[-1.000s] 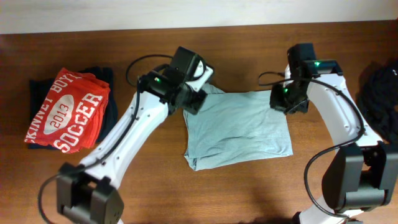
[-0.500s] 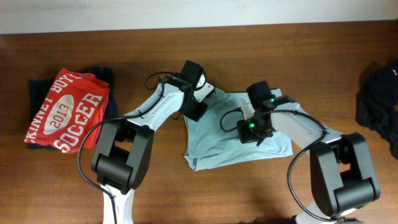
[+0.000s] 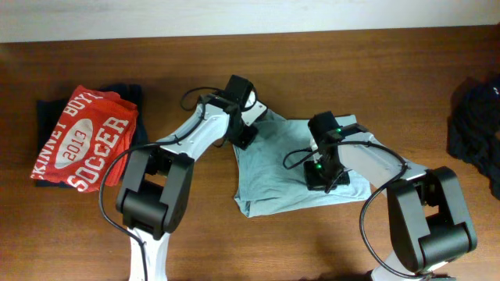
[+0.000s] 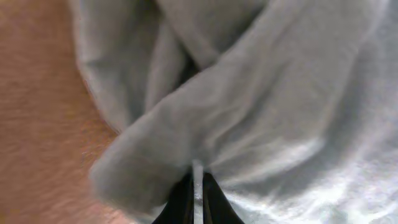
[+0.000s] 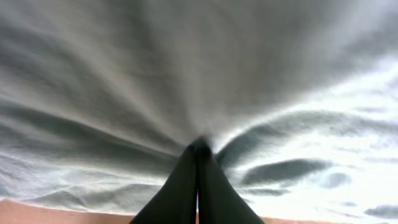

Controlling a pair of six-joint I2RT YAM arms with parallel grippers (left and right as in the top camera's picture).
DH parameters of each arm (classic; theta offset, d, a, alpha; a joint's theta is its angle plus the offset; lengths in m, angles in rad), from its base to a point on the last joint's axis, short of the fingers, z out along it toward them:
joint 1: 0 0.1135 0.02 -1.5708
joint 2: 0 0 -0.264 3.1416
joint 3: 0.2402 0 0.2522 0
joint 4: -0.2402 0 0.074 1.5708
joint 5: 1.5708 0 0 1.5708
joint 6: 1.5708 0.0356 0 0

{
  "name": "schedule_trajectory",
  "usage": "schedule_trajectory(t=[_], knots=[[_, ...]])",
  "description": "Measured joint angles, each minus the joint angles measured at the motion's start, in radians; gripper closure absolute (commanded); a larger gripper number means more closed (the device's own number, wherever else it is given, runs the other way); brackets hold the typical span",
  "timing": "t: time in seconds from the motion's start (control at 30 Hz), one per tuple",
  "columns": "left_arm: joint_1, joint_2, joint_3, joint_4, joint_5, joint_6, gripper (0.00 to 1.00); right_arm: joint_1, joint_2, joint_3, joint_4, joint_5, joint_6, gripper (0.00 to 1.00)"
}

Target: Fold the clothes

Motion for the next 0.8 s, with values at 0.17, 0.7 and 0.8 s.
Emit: schedule_trajectory(t=[0.17,0.7,0.8], knots=[[0.019,0.001,0.003,-0.004,0.000,0.000,0.93,0.000,-0.001,0.000,-0.045,0.036,0.049,0.95],[0.150,0.021,0.491,-0.435,-0.098,0.003,0.71,-0.040,-0.241,0.222,-0.102,-0.012,0.005,0.41],[0.169,0.002,0.590,-0.515,-0.106,0.002,0.67,-0.125,-0.274,0.280,-0.118,-0.061,0.000,0.35]])
